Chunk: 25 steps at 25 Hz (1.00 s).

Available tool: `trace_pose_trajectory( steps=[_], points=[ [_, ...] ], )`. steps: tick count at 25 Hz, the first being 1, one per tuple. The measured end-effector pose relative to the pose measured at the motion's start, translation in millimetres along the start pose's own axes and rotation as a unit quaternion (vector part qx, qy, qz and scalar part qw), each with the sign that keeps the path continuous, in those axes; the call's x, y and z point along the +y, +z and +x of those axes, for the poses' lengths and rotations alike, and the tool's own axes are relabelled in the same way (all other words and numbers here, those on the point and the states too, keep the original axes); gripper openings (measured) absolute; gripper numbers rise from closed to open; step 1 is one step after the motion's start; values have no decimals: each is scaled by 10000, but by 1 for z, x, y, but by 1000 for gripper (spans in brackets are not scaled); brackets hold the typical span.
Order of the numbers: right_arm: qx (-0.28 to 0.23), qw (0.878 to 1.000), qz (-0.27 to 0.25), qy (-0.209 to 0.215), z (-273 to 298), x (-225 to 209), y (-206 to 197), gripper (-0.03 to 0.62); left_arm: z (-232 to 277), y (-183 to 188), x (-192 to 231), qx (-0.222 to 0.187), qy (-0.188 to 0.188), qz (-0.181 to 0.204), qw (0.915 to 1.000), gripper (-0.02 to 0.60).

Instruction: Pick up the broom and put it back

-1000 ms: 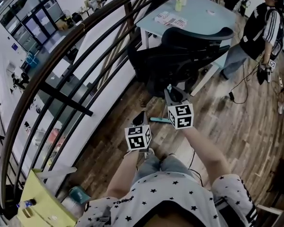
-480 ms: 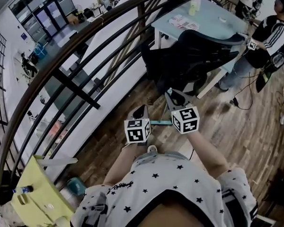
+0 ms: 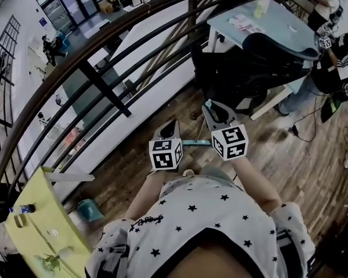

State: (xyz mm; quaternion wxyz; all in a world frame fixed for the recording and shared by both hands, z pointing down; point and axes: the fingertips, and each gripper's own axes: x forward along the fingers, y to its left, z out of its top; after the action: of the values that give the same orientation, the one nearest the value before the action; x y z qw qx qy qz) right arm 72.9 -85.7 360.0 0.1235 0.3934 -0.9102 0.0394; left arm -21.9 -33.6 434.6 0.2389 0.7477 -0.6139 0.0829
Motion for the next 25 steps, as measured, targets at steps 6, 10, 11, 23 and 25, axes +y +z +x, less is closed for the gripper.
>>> trace_pose_trajectory(
  steps=[6,10,11,23,25],
  points=[
    [-12,9993,-184,337,23,26,8,72,-24,-5,36,-78,451,-245,9987,11],
    [-11,9982,-210,569,43,37,11,72,-36,-8,60,-163,802,-434,9957,11],
    [-7,9978,-211,634,49,40,11,72,-39,-9,67,-174,885,-473,9948,11],
    [83,9912,-269,1294,135,75,11,72,-41,-9,143,-301,1641,-855,9823,11],
    [98,9905,-291,1343,150,78,10,72,-37,-6,157,-283,1702,-888,9810,11]
  ],
)
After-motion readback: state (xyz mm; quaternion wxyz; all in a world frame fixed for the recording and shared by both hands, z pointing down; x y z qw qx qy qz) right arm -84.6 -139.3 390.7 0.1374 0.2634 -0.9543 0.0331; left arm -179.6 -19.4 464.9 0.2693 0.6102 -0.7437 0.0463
